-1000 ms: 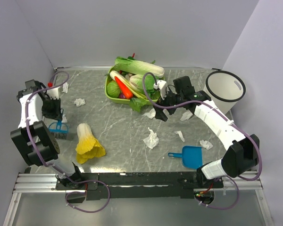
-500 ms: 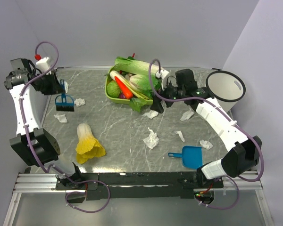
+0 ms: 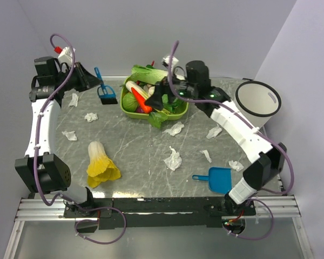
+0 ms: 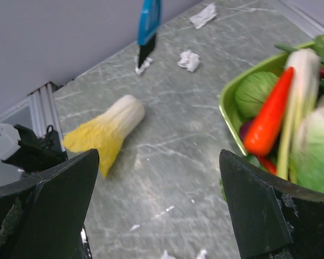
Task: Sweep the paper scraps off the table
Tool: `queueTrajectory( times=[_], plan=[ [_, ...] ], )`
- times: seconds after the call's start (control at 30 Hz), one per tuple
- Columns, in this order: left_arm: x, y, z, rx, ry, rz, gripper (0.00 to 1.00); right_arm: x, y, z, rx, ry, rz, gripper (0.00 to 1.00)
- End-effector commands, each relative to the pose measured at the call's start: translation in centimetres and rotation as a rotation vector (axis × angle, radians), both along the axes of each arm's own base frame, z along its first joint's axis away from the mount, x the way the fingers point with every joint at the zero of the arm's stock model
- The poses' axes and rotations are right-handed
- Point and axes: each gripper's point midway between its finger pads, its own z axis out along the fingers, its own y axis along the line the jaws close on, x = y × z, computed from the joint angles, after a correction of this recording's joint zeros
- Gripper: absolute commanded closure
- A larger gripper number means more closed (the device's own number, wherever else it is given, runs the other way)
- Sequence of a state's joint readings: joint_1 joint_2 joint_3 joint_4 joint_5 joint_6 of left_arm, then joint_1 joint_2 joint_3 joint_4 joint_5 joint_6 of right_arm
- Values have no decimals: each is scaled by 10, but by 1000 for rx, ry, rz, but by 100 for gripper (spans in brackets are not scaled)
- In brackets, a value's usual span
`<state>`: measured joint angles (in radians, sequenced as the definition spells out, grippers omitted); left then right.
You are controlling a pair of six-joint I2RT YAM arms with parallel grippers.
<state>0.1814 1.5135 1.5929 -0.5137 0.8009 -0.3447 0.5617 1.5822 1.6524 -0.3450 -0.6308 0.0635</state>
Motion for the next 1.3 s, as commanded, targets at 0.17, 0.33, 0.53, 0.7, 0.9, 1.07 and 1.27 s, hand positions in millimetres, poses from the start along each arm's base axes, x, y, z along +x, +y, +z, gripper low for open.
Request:
queueTrajectory(
  times=[0.17,0.33,0.53,0.7,0.9,1.07,1.27],
  plan=[
    [-6,-33,41,-226,-49,-86,99,29,58,25,90,-29,-25,0],
    [-10,-35,34,-232,-31,-90,99,28,96,20,105,-20,56,0],
    [-17,-40,39,-235,-45,-112,99,24,126,14,138,11,103,0],
    [-22,-42,39,-230,-48,-124,99,43,137,12,159,25,40,8],
    [-28,-41,27,-207,-25,-112,99,57,143,4,158,21,9,33],
    [-33,-43,21,-213,-21,-123,99,68,135,-17,116,35,-20,80],
    [-33,-45,13,-189,-29,-173,46,86,102,-24,51,-41,-70,100]
  ],
)
